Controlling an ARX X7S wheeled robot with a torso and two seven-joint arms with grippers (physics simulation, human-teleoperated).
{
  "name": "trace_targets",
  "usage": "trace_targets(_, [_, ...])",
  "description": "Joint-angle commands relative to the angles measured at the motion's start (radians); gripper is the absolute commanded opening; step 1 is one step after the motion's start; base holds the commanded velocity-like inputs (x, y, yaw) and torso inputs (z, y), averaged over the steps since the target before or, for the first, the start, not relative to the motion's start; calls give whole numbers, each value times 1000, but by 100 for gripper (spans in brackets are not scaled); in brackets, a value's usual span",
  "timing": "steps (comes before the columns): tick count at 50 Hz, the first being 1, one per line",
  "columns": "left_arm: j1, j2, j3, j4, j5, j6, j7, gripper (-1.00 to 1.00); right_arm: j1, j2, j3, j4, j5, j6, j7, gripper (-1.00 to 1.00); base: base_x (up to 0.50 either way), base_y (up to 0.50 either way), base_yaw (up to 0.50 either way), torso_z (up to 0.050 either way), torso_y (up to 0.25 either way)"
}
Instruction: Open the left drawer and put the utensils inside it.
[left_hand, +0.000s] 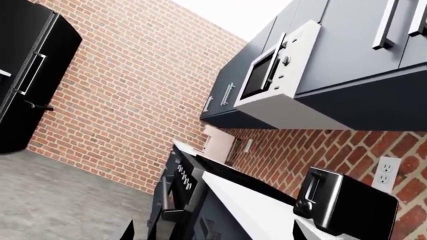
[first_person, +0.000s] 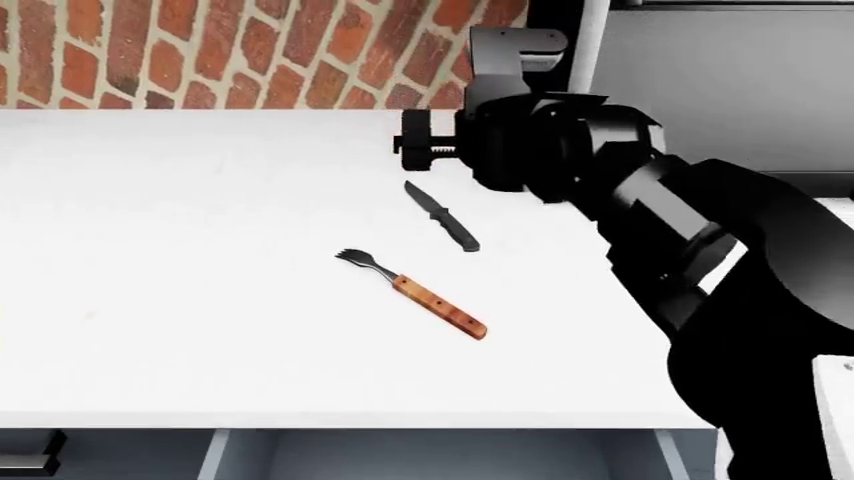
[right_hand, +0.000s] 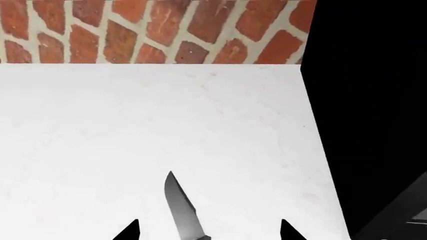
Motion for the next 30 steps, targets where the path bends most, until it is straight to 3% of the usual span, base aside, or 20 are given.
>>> trace_targets(1, [-3,-1,1,-3,-2,-5,1,100,-28,-15,-103,55,129,-54,-7,100,0,0,0,0,0])
trace_targets(30, [0,1,0,-5,1,-7,-1,100,-116,-15,-125,76,149,-79,-3,100,0,0,0,0,0])
